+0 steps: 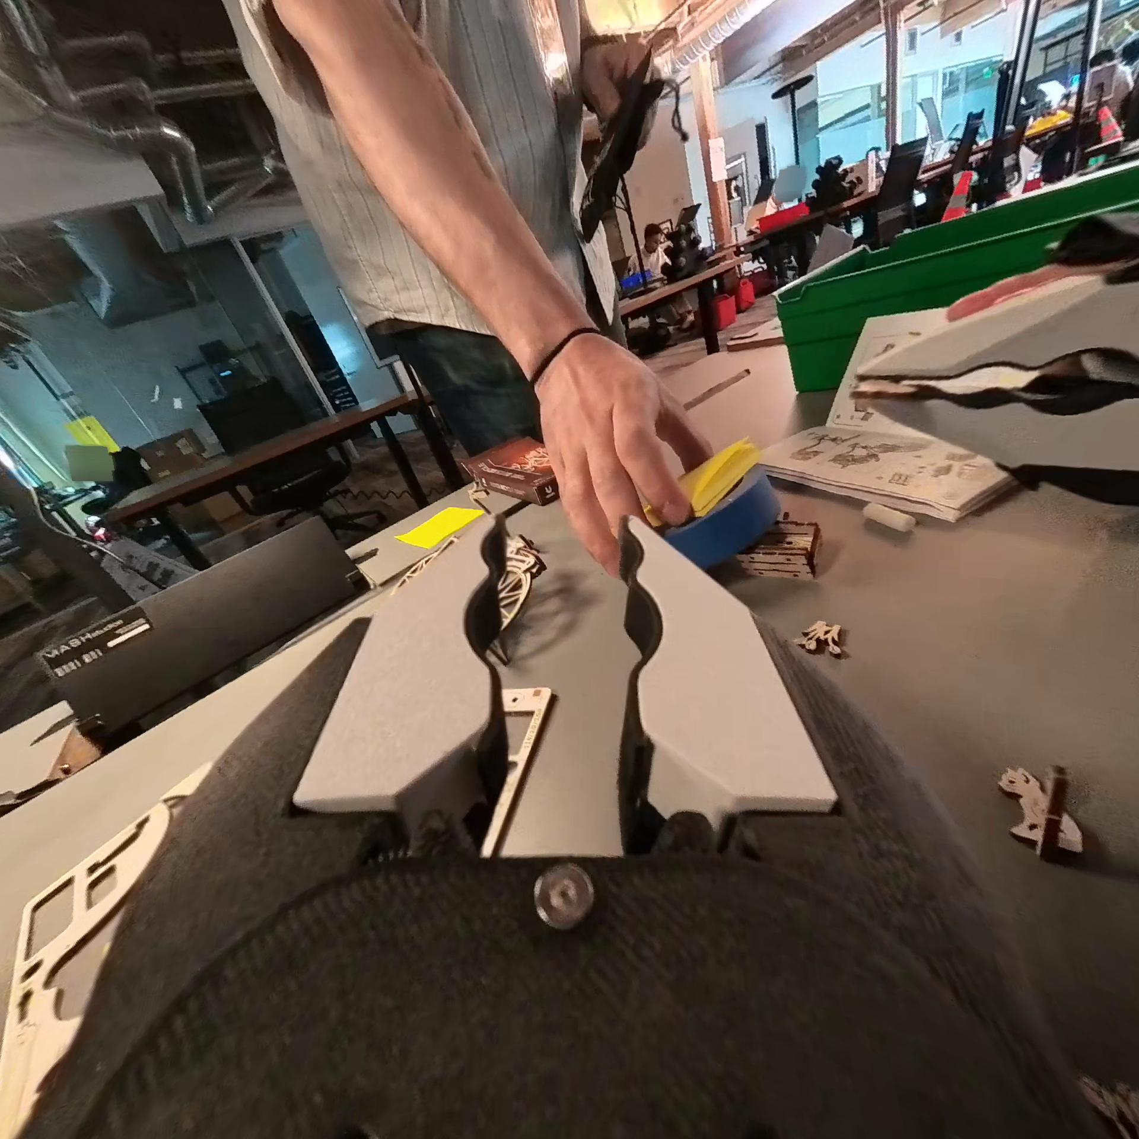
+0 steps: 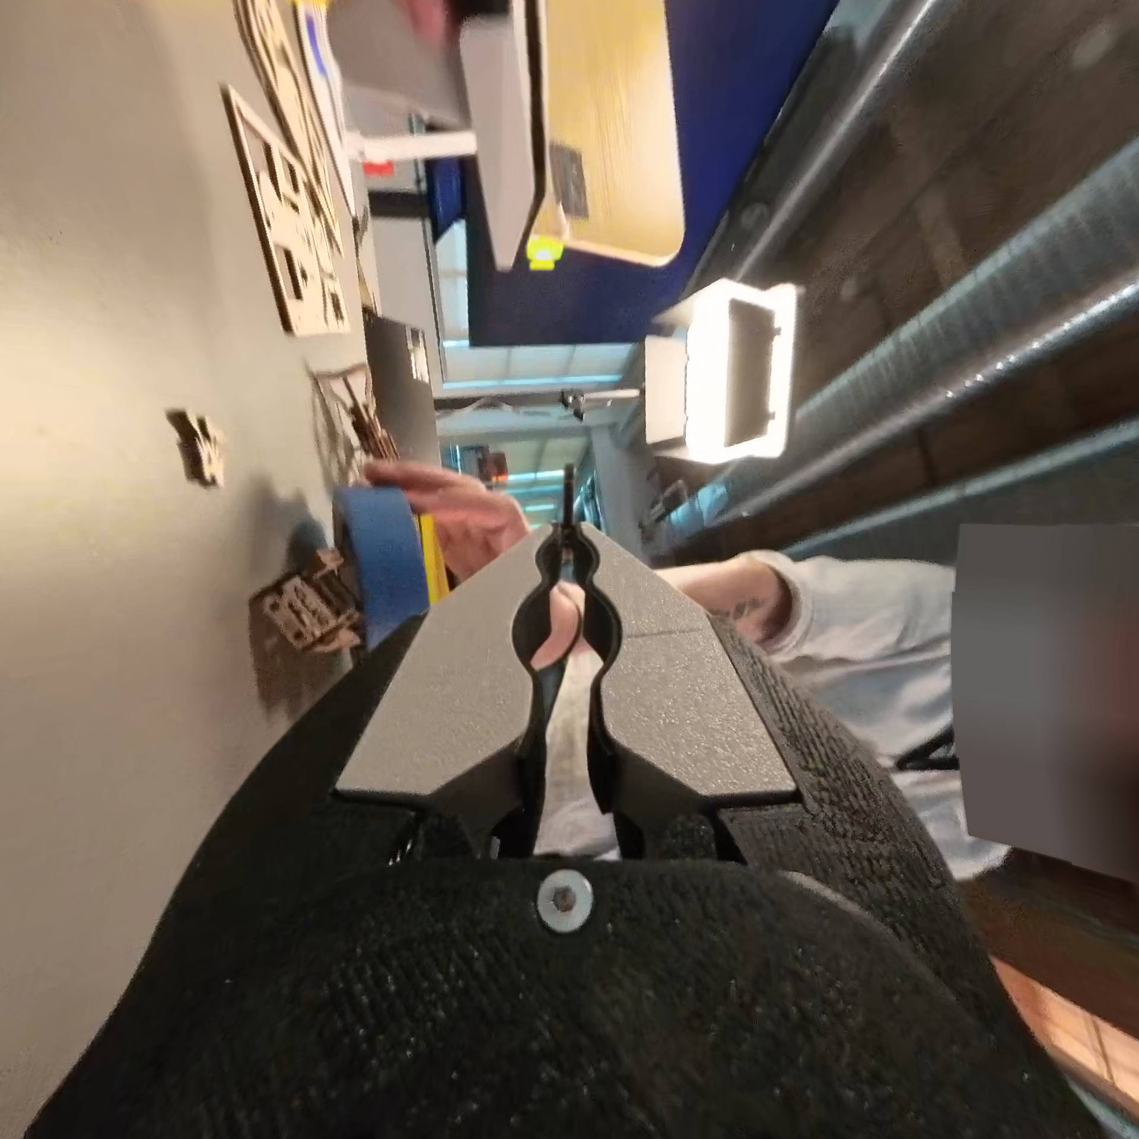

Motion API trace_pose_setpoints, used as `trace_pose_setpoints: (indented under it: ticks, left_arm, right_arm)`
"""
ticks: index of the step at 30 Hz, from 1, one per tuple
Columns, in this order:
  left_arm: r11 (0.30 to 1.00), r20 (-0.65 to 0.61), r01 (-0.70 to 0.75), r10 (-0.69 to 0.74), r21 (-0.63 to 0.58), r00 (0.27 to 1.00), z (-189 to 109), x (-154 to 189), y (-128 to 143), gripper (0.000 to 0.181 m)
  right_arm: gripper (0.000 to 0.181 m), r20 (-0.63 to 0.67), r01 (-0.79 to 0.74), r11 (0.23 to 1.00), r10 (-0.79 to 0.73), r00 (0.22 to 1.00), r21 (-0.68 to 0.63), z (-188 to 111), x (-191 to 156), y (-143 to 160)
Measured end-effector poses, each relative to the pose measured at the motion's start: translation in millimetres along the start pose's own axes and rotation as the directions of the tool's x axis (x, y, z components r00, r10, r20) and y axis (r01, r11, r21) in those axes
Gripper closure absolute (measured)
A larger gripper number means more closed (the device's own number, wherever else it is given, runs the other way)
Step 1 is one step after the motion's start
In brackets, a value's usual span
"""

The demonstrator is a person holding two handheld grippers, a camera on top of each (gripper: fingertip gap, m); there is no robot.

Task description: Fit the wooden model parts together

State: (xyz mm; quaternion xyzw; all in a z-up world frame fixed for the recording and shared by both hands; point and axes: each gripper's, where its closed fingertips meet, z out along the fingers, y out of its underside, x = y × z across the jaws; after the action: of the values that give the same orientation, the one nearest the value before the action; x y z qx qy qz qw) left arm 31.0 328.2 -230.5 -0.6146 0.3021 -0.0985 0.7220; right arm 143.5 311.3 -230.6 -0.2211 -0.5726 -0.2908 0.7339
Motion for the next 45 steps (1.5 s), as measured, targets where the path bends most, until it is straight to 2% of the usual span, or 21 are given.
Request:
trace_pose_setpoints:
  ticks: [3,9,14,16,19,21,24,30,32,33,35,39,42,45]
  left_arm:
    - [1.000,0.013,-0.019,0.019,0.018,1.000,-1.5,-0.7,-3.2,0.146]
    - [0.999,0.006,-0.043,0.043,0.017,0.999,-1.2,2.5,-3.7,0.146]
    - [0.999,-0.009,-0.046,0.046,0.013,0.999,-0.5,5.1,-2.9,0.146]
    - [0.999,-0.036,-0.049,0.049,0.003,0.998,-1.5,8.1,-2.7,0.146]
    - [0.996,-0.222,-0.041,0.023,-0.074,0.975,-15.6,30.4,1.3,0.140]
    - [0.989,-0.403,0.001,-0.060,-0.145,0.913,-36.2,62.3,3.1,0.137]
    - [0.962,-0.500,-0.027,-0.117,-0.271,0.858,-61.6,94.0,13.0,0.137]
    - [0.876,-0.526,-0.052,-0.239,-0.479,0.816,-76.4,125.6,41.4,0.150]
    - [0.866,-0.545,-0.080,-0.237,-0.494,0.804,-76.5,131.0,46.1,0.173]
    - [0.869,-0.544,-0.093,-0.218,-0.486,0.811,-75.0,131.0,45.9,0.176]
    - [0.870,-0.530,-0.111,-0.188,-0.481,0.827,-71.8,129.1,46.5,0.171]
    - [0.851,-0.539,-0.101,-0.230,-0.515,0.810,-70.3,135.2,50.5,0.160]
    - [0.866,-0.536,-0.107,-0.201,-0.488,0.820,-65.5,133.5,47.9,0.167]
    - [0.852,-0.539,-0.137,-0.187,-0.505,0.822,-64.0,133.6,53.5,0.169]
  right_arm:
    - [0.180,0.013,-0.011,0.999,0.011,1.000,-0.040,3.6,-5.2,12.1]
    - [0.180,0.013,-0.031,0.999,0.031,0.999,-0.027,4.7,-4.5,6.6]
    - [0.181,0.093,-0.026,0.981,0.008,0.996,0.190,-4.2,-17.6,-56.9]
    - [0.181,0.123,-0.002,0.971,-0.029,0.992,0.240,-6.3,-27.3,-72.1]
    - [0.181,0.163,-0.007,0.967,-0.035,0.986,0.254,-9.7,-35.7,-75.6]
    - [0.181,0.186,-0.023,0.967,-0.025,0.982,0.254,-14.6,-38.1,-75.9]
    - [0.181,0.228,-0.026,0.969,-0.032,0.973,0.247,-19.3,-46.1,-79.5]
    - [0.181,0.266,-0.013,0.975,-0.048,0.963,0.224,-19.7,-56.0,-79.8]
    - [0.181,0.274,-0.021,0.975,-0.041,0.961,0.220,-20.2,-56.8,-79.0]
    - [0.181,0.278,-0.022,0.975,-0.040,0.960,0.219,-20.5,-57.4,-78.9]
    - [0.181,0.281,-0.022,0.975,-0.041,0.959,0.219,-20.4,-58.1,-78.8]
    - [0.181,0.290,-0.028,0.975,-0.038,0.956,0.220,-20.1,-59.4,-79.4]
    - [0.181,0.292,-0.026,0.975,-0.041,0.955,0.222,-20.1,-59.8,-80.0]
    - [0.181,0.294,-0.028,0.975,-0.039,0.955,0.221,-19.8,-59.8,-79.6]
